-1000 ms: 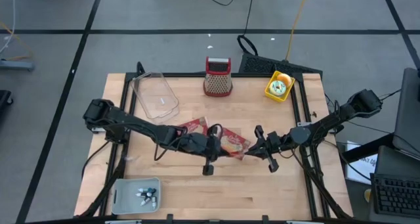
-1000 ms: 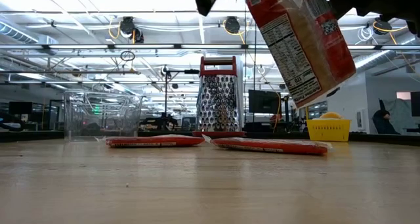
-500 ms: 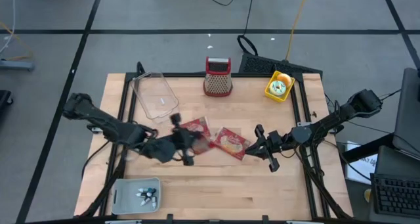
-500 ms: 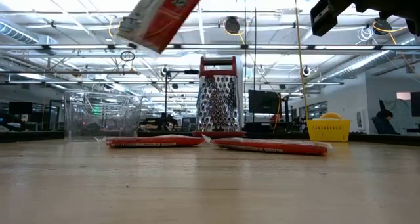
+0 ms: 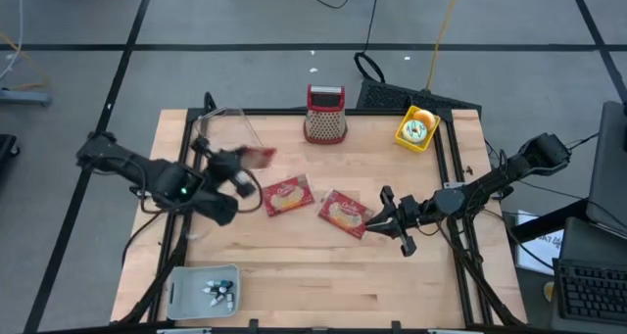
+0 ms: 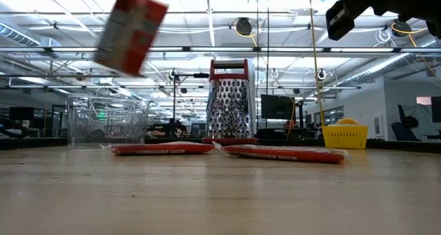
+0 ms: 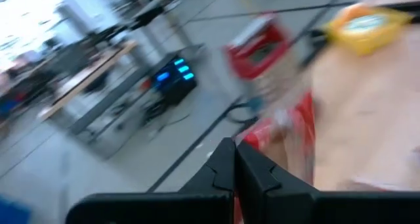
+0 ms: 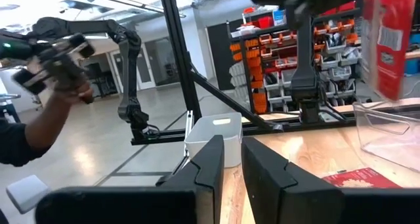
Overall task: Pick & Place Food Item
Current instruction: Put the bottom right red popcorn bag into the transparent bin
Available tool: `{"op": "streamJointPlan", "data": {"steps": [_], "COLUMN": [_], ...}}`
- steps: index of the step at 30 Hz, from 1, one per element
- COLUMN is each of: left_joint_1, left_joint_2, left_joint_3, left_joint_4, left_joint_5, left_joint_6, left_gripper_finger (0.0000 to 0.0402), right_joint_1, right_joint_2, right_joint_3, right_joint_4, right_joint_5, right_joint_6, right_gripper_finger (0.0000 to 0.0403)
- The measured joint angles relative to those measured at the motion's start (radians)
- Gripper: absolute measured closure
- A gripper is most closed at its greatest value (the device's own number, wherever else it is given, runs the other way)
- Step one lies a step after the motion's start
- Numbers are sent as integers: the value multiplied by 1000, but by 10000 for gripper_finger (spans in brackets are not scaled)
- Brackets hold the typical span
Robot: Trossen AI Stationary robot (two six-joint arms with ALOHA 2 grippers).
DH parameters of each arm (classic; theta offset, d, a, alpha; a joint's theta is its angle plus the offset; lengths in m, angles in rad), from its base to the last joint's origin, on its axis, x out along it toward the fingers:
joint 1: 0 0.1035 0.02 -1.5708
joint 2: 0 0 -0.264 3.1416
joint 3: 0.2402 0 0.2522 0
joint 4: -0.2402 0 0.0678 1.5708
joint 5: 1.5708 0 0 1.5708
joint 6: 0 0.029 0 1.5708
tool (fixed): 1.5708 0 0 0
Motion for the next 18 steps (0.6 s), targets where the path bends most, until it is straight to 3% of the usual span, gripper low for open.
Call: {"op": "streamJointPlan", "data": {"steps": [6, 12, 18], "left_joint_1": [97, 202, 279], "left_joint_2": [-23, -78, -149], "left_joint_3": [-1, -97, -312], "left_joint_4": [-362, -344, -337], "left_joint_5": [-67, -125, -192], "left_joint_6": [-343, -333, -457], "left_gripper_finger": [401, 401, 401], "right_joint_1": [-5, -21, -21], "right_joint_2": [0, 0, 0], "right_joint_3": [0, 0, 0], "right_joint_4": [-1, -6, -20], "right_joint_5": [3, 4, 1], "right_joint_6": [-19, -22, -6], "right_gripper_finger": [355, 357, 358]}}
